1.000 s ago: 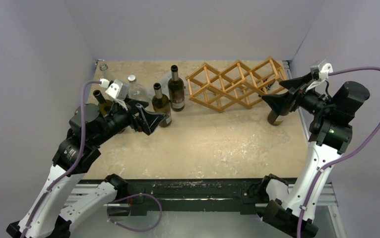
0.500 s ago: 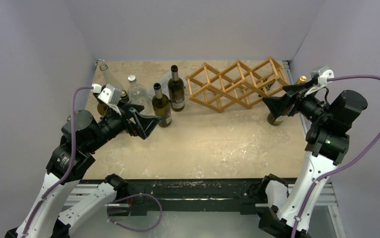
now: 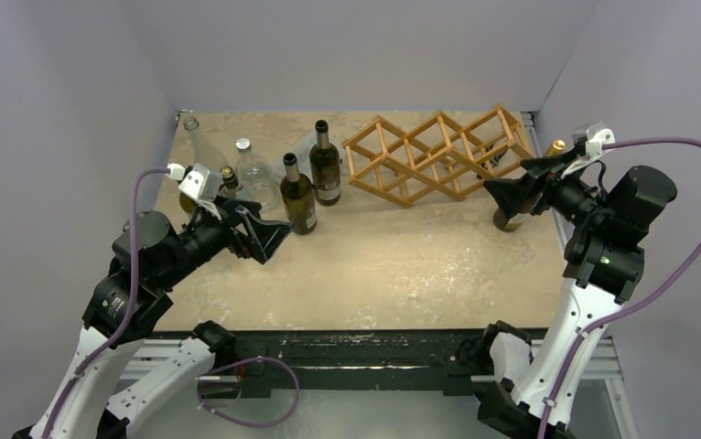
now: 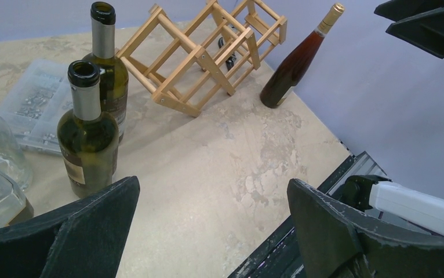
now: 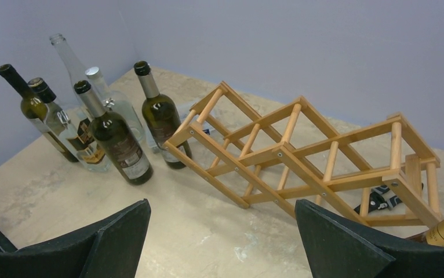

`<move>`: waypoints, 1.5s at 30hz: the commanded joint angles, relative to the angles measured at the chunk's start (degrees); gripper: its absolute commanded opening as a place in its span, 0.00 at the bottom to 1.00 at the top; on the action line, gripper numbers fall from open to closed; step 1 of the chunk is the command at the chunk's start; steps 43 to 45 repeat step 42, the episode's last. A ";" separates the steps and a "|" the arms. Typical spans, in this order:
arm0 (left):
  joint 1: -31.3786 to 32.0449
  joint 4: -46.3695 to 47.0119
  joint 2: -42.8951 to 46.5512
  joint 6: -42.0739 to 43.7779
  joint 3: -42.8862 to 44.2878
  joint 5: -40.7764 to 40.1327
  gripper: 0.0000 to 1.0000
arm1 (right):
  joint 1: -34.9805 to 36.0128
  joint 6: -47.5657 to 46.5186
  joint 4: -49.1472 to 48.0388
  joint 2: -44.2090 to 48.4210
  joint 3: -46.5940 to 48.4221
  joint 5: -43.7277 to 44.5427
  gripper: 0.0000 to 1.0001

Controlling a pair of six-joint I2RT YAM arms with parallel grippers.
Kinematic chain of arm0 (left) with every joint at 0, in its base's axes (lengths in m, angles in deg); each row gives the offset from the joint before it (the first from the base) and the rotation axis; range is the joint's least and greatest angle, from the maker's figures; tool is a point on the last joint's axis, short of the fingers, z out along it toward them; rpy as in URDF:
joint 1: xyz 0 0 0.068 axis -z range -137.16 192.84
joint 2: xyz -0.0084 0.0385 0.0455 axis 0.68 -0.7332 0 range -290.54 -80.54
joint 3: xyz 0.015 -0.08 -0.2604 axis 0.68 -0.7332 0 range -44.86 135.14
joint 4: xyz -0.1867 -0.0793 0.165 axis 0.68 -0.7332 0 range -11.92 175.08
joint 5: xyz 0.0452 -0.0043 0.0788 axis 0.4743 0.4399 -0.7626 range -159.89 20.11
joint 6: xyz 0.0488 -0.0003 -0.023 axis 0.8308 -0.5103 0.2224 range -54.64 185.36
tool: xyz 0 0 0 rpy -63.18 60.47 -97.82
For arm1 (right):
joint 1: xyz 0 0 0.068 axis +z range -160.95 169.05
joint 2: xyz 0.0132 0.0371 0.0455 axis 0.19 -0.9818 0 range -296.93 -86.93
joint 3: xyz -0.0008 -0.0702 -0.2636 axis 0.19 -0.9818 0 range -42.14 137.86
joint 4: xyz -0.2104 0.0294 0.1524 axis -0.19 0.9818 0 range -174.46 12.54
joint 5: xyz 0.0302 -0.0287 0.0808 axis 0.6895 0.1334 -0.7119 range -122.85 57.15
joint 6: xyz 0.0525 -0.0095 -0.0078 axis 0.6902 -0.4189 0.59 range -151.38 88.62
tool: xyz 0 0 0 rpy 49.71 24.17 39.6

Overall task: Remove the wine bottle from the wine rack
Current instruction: Reset both arms

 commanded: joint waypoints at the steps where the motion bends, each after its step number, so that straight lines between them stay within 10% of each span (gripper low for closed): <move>1: -0.32 0.69 0.80 -0.75 -0.67 -0.40 1.00 | 0.16 0.43 -1.13 1.33 0.41 3.82 0.99; 45: -0.31 1.45 1.14 0.26 -2.05 -0.61 1.00 | 0.15 1.68 -5.51 2.41 -1.11 10.01 0.99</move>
